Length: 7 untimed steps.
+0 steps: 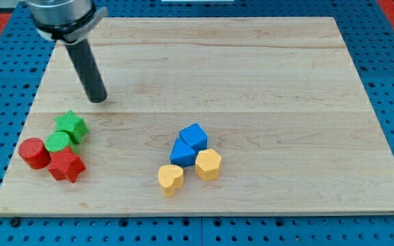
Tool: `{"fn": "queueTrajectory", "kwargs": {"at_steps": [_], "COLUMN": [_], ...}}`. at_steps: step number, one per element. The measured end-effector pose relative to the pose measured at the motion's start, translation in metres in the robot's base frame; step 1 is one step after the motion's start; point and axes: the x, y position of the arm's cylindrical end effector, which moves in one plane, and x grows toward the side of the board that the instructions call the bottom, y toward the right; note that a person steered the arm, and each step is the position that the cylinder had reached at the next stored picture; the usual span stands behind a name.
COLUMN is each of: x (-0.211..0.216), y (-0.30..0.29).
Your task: Move the blue triangle top left side of the green star
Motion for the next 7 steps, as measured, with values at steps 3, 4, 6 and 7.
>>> {"fn": "queueTrajectory", "kwargs": {"at_steps": [3, 4, 6, 7], "x": [-0.010, 0.013, 0.130, 0.178], "y": [0.242, 0.293, 0.339, 0.308]}}
